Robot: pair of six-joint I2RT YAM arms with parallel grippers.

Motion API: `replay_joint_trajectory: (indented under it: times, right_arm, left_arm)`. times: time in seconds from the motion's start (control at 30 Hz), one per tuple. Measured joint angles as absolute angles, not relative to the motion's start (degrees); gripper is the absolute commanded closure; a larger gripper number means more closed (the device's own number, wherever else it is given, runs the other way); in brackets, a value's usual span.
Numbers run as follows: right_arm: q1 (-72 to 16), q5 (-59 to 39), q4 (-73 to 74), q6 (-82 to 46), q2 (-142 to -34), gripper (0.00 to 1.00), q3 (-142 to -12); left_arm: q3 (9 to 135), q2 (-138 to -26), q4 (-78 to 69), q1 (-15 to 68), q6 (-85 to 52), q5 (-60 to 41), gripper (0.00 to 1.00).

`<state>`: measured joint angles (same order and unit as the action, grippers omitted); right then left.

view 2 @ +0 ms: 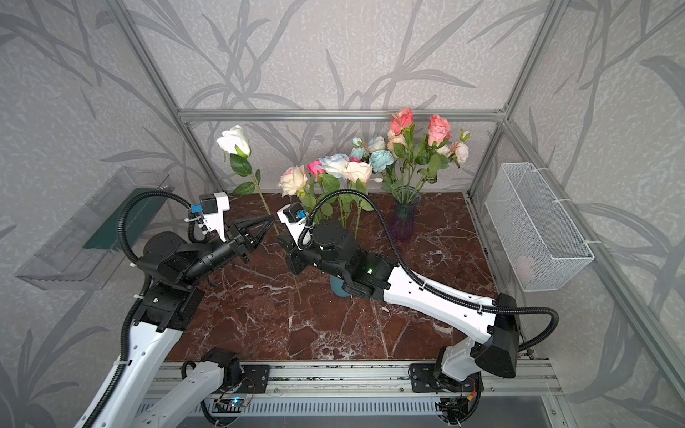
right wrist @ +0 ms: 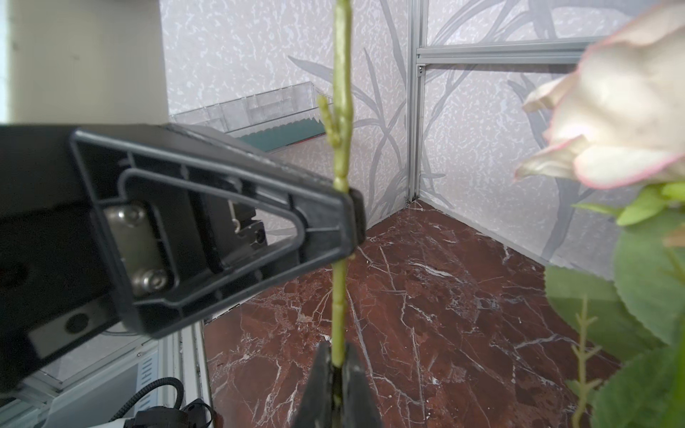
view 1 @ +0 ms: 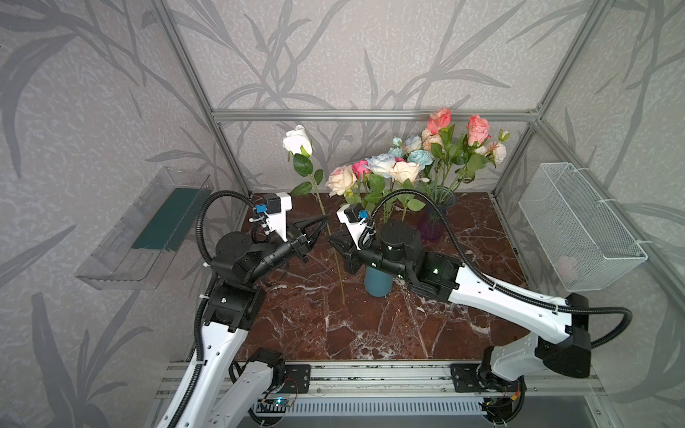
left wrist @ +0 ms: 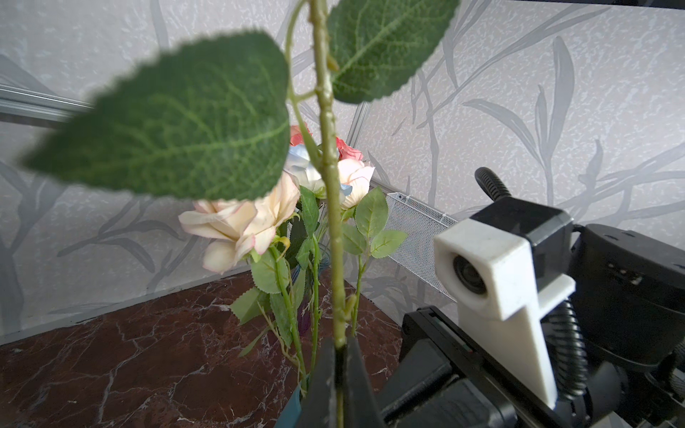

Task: Arrange the flowers into the vase
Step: 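Open left gripper and withdraw while right gripper carries rosebud over teal vase, then lower white rosebud into teal vase and open right gripper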

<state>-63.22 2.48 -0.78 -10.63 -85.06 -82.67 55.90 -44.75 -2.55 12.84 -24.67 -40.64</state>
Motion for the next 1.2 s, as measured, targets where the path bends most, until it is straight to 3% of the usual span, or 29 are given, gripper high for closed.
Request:
replay_joint_trajectory:
  times: [0.07, 0.1, 0.13, 0.23, 0.53, 0.83, 1.2]
  right_arm:
    - [-63.2, 2.5, -0.5, -10.6, -85.1, 0.98, -82.7]
    - [-63.2, 2.5, -0.2, -10.6, -85.1, 0.98, -82.7]
    - [-63.2, 2.5, 0.2, -10.6, -85.1, 0.98, -82.7]
    - [-63.2, 2.7, 1.0, -10.6, -85.0, 0.98, -82.7]
    - [-63.2, 7.3, 3.4, -9.1, -80.6, 0.98, -79.9]
    - [-63.1, 14.3, 5.8, -0.4, -72.9, 0.98, -79.9]
    - [-56.3, 20.0, 4.8, 6.1, -73.0, 0.98, -83.3]
  left_arm:
    - [55.8, -44.8, -2.9, 12.8, -24.6, -40.6, 0.53]
    - [55.7, -44.7, -2.9, 12.8, -24.6, -40.6, 0.41]
    - [55.6, -44.7, -2.9, 12.8, -24.6, -40.4, 0.32]
    - [54.9, -44.2, -2.5, 12.8, -24.3, -39.1, 0.25]
    - [51.5, -38.4, -2.2, 12.8, -21.9, -28.9, 0.21]
    - [45.2, -32.8, -3.9, 12.6, -21.5, -7.3, 0.22]
    - [44.9, -32.9, -5.2, 11.8, -21.7, -1.3, 0.22]
